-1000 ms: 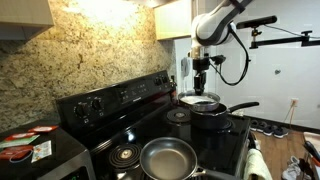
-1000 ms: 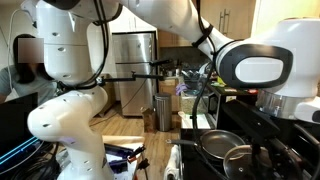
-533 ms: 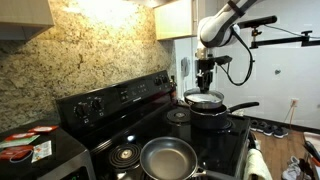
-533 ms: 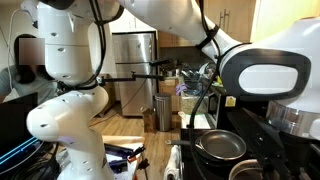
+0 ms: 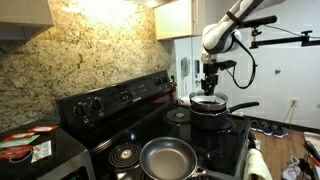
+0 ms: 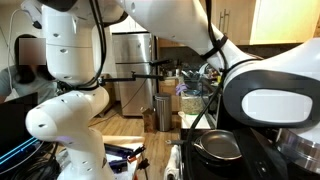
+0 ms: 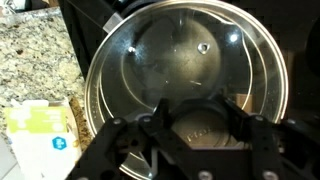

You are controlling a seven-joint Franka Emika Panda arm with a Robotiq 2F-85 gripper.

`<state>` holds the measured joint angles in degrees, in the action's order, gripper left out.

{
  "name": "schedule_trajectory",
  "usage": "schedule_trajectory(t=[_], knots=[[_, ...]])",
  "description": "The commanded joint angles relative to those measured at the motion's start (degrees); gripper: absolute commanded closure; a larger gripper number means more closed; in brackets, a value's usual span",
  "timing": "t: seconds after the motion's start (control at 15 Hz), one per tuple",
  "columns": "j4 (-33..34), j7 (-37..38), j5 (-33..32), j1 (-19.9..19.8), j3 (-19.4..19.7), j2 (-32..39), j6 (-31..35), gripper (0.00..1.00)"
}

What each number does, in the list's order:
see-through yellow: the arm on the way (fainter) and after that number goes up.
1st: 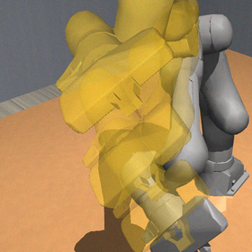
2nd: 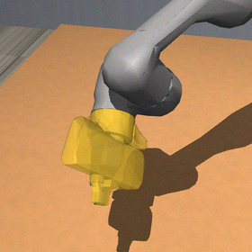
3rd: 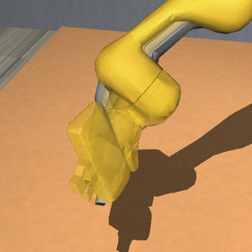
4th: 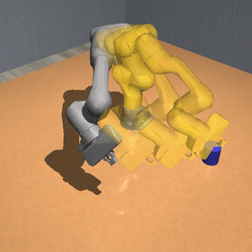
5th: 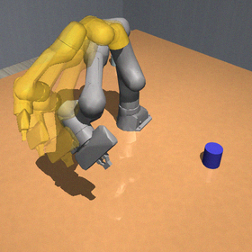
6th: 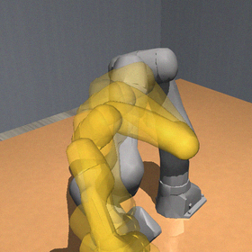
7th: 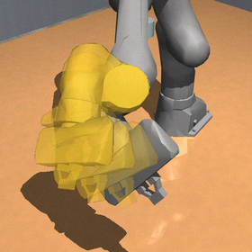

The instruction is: Transfer the lid from the pan to the pot

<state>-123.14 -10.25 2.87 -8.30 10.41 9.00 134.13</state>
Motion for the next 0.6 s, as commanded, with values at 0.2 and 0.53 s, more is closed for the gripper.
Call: schedule_trajectory(t=[0.2, 0.53], knots=[[-0.3, 0.7, -0.4, -1.4, -0.5, 1.6, 6.4, 0.69], [0.2, 0.9, -0.1, -1.3, -0.8, 3.1, 6.8, 0.69]])
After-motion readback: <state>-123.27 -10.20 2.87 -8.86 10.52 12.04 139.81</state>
